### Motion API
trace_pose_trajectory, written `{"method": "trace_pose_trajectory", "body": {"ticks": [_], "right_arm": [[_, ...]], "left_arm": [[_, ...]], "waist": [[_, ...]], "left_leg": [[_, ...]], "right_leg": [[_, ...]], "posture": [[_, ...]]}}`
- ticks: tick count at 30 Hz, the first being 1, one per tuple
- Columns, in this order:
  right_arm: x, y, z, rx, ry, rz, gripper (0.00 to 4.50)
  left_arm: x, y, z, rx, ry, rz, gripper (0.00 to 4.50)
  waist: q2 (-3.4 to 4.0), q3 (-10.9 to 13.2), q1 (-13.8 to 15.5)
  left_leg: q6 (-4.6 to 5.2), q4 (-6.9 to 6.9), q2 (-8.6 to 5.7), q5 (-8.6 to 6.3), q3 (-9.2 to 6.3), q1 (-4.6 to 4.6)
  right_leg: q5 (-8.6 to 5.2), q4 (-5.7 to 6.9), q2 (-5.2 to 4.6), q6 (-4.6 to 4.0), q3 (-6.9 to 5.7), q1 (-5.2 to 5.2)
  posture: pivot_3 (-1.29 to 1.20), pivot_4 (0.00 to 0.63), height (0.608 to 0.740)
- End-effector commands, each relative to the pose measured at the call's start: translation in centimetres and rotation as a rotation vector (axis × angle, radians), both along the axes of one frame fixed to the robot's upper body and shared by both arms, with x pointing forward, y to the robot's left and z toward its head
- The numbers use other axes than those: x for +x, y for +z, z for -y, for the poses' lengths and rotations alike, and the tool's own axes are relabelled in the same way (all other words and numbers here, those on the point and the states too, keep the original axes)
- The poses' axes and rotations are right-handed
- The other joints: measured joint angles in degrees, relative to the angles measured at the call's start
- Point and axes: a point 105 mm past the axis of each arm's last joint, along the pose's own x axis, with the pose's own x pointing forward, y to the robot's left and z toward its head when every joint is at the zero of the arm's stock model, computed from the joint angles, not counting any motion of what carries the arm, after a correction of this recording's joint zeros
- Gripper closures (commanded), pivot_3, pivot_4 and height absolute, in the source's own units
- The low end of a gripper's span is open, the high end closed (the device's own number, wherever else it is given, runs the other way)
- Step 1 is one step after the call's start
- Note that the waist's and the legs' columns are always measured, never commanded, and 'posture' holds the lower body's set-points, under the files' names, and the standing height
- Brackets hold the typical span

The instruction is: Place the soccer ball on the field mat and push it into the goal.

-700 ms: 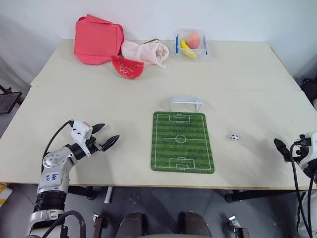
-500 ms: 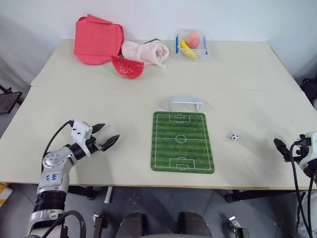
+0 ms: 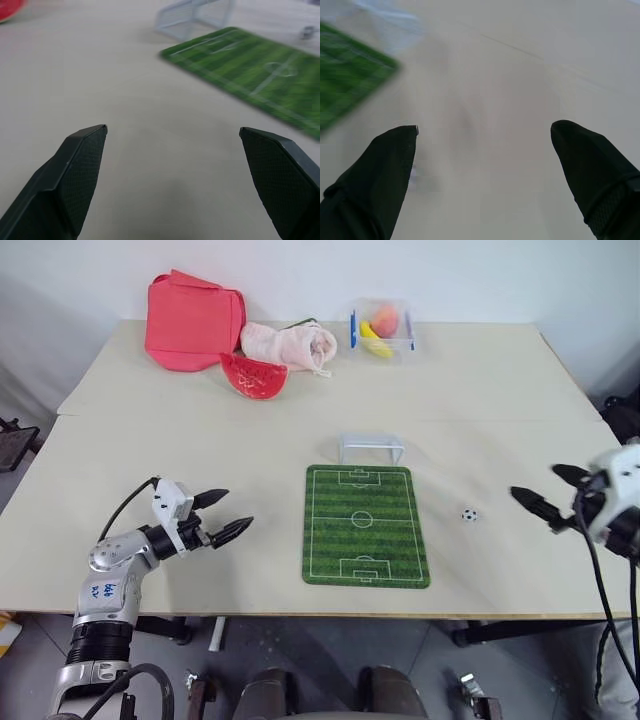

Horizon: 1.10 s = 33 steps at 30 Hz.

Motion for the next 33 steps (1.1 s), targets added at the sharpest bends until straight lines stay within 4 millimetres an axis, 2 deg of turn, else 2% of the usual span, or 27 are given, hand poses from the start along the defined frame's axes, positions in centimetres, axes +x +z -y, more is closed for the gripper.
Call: {"method": "trace_pose_trajectory", "body": {"ticks": [1,8,13,17,23,26,33], "right_arm": [[0.4,-0.7,-1.3,-0.043,0.111,-0.056,0.02],[2.0,-2.0,-0.7,-0.078,0.111,-0.085,0.02],[2.2,-4.7,-0.1,-0.134,0.105,-0.156,0.02],[2.3,-5.6,-0.2,-0.151,0.125,-0.167,0.02],[2.5,-6.0,-0.6,-0.143,0.144,-0.180,0.02],[2.0,-6.2,-1.0,-0.140,0.178,-0.185,0.53],[1.7,-5.4,-1.2,-0.132,0.179,-0.143,2.78]], "left_arm": [[-0.1,0.4,0.2,0.042,-0.029,0.035,0.00],[-0.7,0.2,-0.1,0.040,-0.004,0.045,0.00],[-2.3,-1.4,-0.8,0.075,0.019,0.010,0.00],[-2.3,-1.4,-0.7,0.069,0.027,0.016,0.00],[-2.0,-1.2,-0.6,0.066,0.034,0.023,0.00],[-1.8,-1.1,-0.6,0.065,0.035,0.027,0.00],[-1.7,-0.7,-0.5,0.063,0.006,0.042,0.00]], "waist": [[-0.05,0.03,0.23],[-0.14,0.09,0.08],[-0.17,0.12,-0.36],[-0.19,0.14,-0.35],[-0.23,0.16,-0.47],[-0.22,0.16,-0.60],[-0.23,0.16,-0.55]], "left_leg": [[0.00,0.00,-0.02,0.00,0.00,0.00],[0.02,0.13,-0.05,-0.01,-0.11,-0.12],[0.00,0.10,0.00,-0.01,-0.10,-0.12],[0.00,0.27,0.04,-0.01,-0.09,-0.12],[0.00,0.36,0.10,-0.02,-0.12,-0.12],[0.00,0.35,0.10,-0.02,-0.12,-0.12],[0.00,0.39,0.10,-0.02,-0.13,-0.12]], "right_leg": [[0.00,0.00,-0.01,0.00,0.00,0.00],[0.00,0.01,-0.03,0.00,-0.12,-0.02],[0.00,0.01,0.00,0.00,-0.14,-0.03],[0.00,0.05,-0.01,0.00,-0.10,0.01],[0.00,0.10,-0.01,0.00,-0.11,0.02],[0.00,0.10,0.00,0.00,-0.11,0.02],[0.00,0.11,-0.01,0.00,-0.11,0.03]], "posture": [[0.00,0.150,0.740],[0.00,0.150,0.740],[0.00,0.150,0.740],[0.00,0.150,0.740],[0.00,0.150,0.740],[0.00,0.150,0.740],[0.00,0.150,0.740]]}}
